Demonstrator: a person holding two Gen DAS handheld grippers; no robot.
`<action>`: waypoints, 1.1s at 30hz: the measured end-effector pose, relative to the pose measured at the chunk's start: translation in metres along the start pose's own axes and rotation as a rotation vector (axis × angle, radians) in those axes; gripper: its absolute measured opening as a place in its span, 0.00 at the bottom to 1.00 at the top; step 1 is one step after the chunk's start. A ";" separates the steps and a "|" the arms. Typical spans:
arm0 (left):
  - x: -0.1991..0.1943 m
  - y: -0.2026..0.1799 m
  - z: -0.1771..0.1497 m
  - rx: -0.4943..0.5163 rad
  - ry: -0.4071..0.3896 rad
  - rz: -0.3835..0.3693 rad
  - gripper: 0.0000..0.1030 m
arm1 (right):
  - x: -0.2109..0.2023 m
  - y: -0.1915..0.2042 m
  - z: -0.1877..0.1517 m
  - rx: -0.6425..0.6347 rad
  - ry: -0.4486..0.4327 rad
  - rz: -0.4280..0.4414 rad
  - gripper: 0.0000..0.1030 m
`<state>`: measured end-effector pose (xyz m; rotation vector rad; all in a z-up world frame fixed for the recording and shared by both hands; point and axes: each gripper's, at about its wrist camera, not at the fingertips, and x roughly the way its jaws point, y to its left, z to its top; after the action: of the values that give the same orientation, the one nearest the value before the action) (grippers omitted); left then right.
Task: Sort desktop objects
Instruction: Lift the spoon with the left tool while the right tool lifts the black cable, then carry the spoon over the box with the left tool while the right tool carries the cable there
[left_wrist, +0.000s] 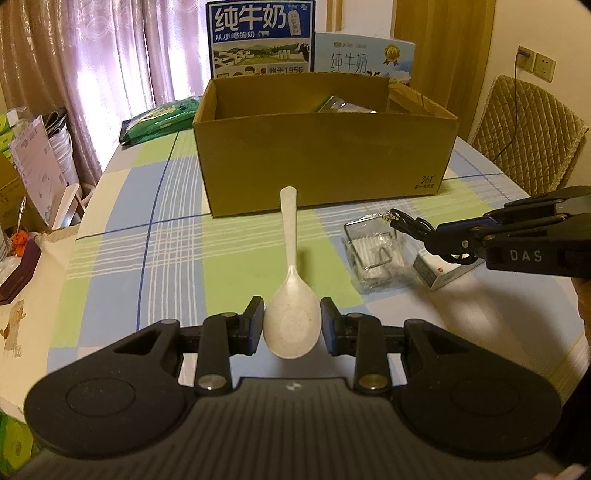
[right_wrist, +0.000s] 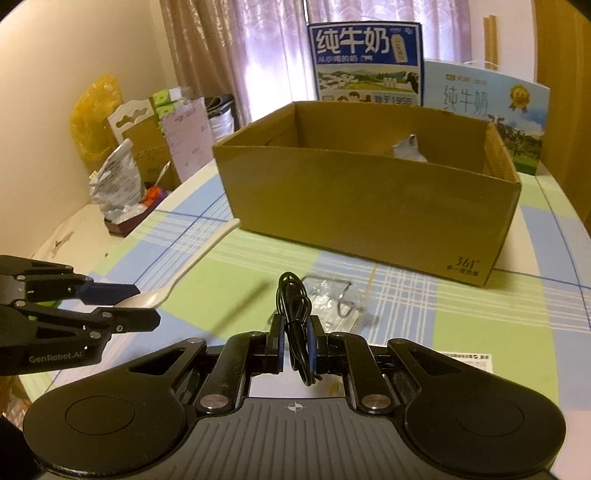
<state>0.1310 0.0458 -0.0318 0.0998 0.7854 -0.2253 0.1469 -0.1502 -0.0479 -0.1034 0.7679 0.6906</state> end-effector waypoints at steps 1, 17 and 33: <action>0.000 -0.001 0.001 0.001 -0.003 -0.002 0.26 | -0.001 -0.001 0.001 0.004 -0.005 -0.004 0.09; -0.004 -0.006 0.044 -0.006 -0.106 -0.001 0.27 | -0.015 -0.022 0.026 0.059 -0.111 -0.046 0.09; 0.005 -0.013 0.097 -0.011 -0.183 -0.014 0.27 | -0.023 -0.031 0.054 0.085 -0.210 -0.054 0.09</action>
<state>0.1986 0.0152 0.0329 0.0627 0.6054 -0.2397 0.1866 -0.1688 0.0017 0.0255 0.5898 0.6055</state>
